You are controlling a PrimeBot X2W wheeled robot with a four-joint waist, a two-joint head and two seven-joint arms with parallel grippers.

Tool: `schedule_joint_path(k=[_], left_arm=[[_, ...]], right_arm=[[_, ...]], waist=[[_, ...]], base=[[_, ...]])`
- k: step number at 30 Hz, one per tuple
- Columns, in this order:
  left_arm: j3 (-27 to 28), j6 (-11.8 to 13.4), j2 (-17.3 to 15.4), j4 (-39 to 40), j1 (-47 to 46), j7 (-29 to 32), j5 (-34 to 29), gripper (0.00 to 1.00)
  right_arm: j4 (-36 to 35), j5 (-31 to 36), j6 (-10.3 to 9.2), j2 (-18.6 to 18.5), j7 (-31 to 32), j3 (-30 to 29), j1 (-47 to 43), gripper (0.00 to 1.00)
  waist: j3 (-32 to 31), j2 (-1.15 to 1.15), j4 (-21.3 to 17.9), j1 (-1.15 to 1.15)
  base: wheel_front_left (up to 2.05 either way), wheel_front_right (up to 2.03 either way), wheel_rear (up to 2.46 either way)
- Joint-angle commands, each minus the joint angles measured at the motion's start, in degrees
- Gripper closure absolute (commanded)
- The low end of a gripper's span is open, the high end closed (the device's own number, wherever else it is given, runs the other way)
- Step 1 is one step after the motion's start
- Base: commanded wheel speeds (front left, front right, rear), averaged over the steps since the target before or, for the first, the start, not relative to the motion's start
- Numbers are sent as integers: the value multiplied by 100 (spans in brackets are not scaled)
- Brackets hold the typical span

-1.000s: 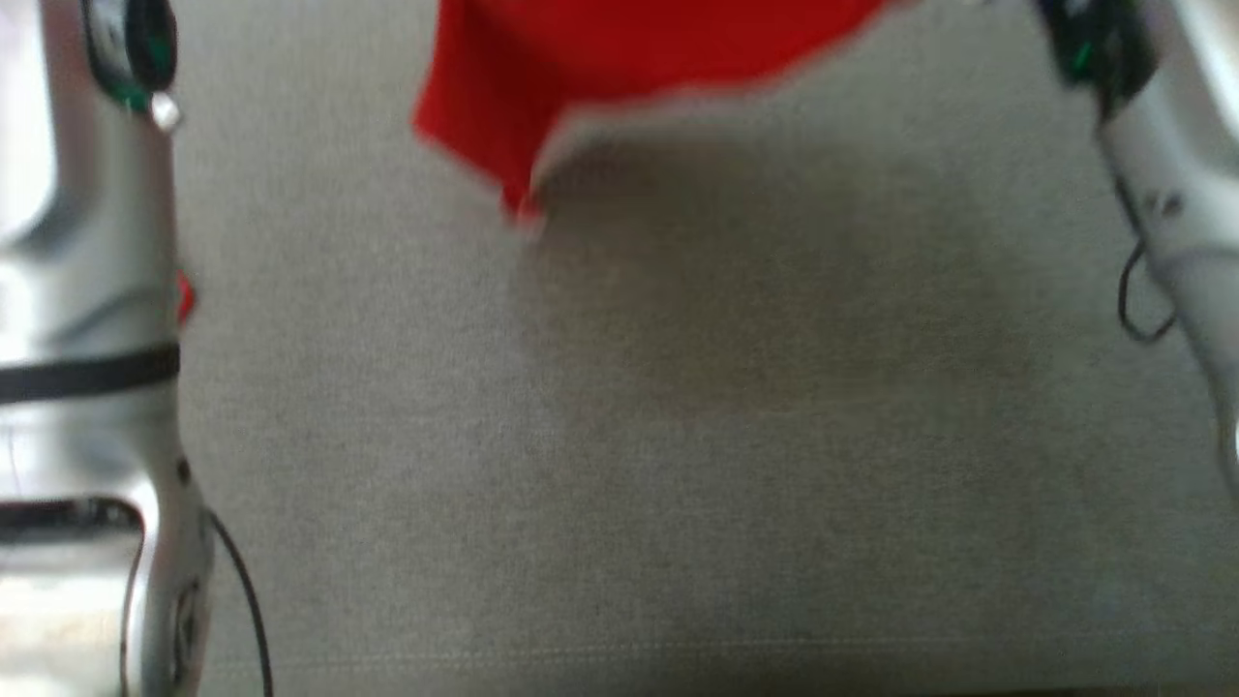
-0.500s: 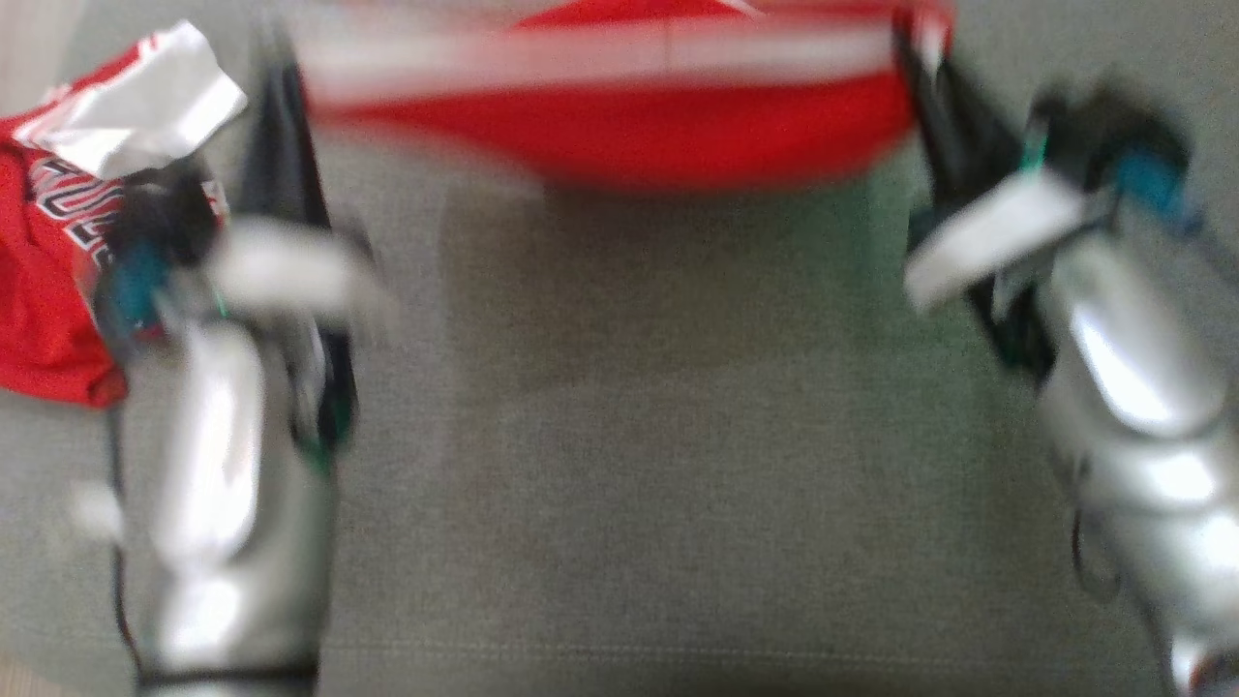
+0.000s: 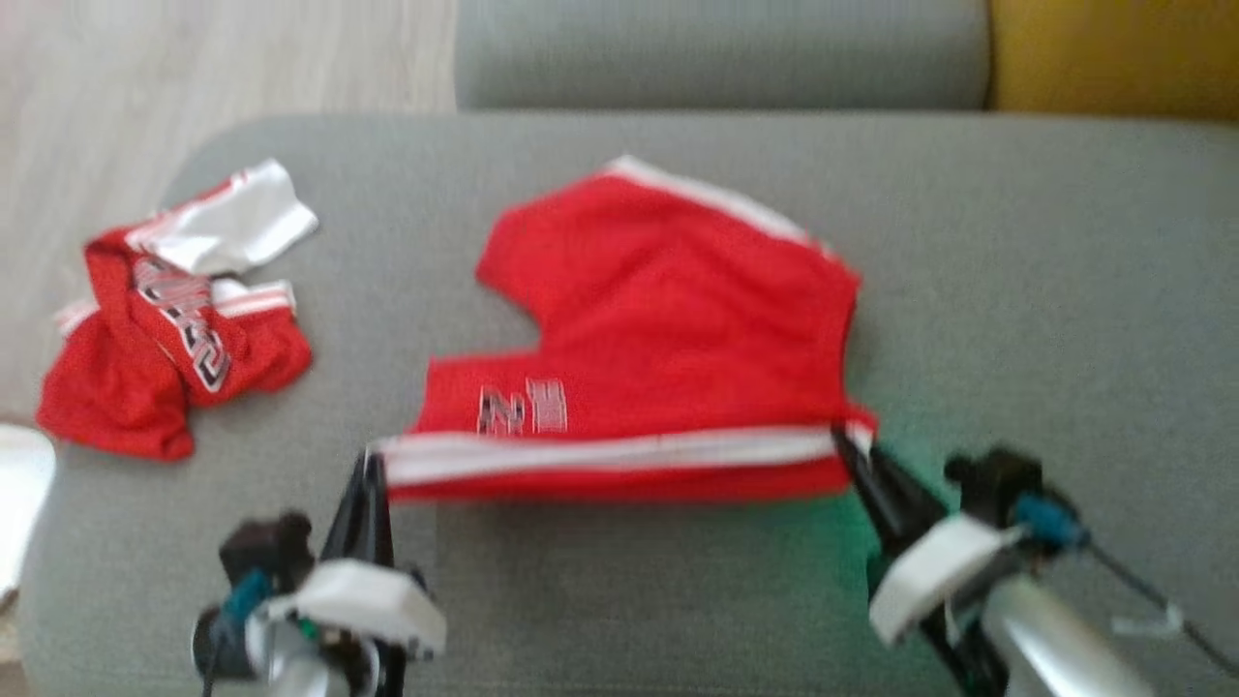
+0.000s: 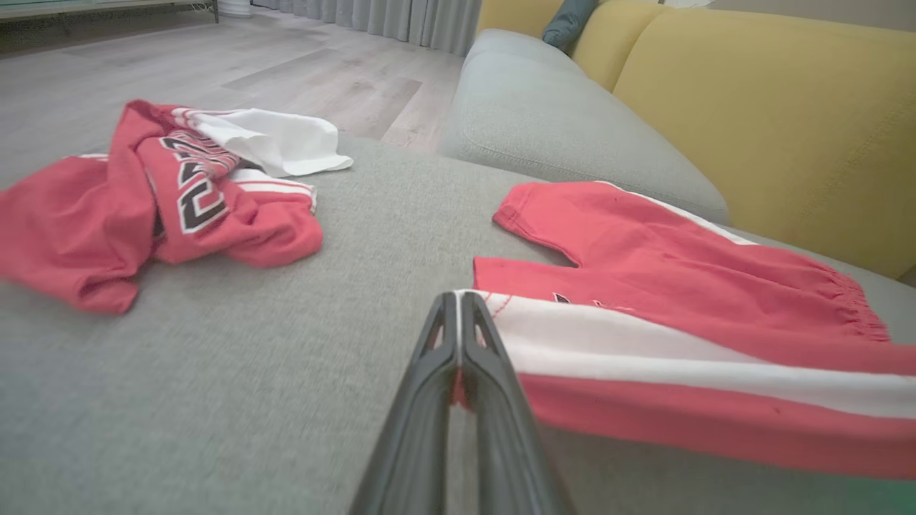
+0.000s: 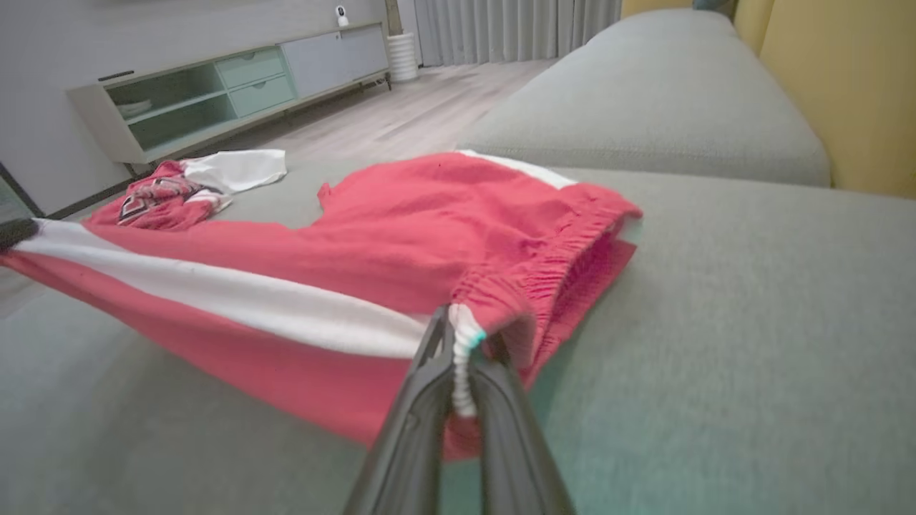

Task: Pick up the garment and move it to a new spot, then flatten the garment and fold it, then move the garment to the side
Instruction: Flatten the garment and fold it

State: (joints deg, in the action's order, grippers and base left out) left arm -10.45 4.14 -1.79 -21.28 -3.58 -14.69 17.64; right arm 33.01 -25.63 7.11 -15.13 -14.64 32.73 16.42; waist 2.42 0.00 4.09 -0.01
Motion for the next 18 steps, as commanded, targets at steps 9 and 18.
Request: schedule_joint_path(k=[9, 18], left_arm=[[328, 38, -110, 184, 505, -30, -59, 100], [676, -203, -184, 224, -332, -30, -561, 100]], right_arm=[[27, -419, 37, -8, 18, 348, -688, 100], [-127, -704, 37, 45, 58, 88, -407, 100]], waist=[[-628, 0, 58, 1], [-188, 0, -141, 1]], base=[[0, 0, 0], [0, 0, 0]])
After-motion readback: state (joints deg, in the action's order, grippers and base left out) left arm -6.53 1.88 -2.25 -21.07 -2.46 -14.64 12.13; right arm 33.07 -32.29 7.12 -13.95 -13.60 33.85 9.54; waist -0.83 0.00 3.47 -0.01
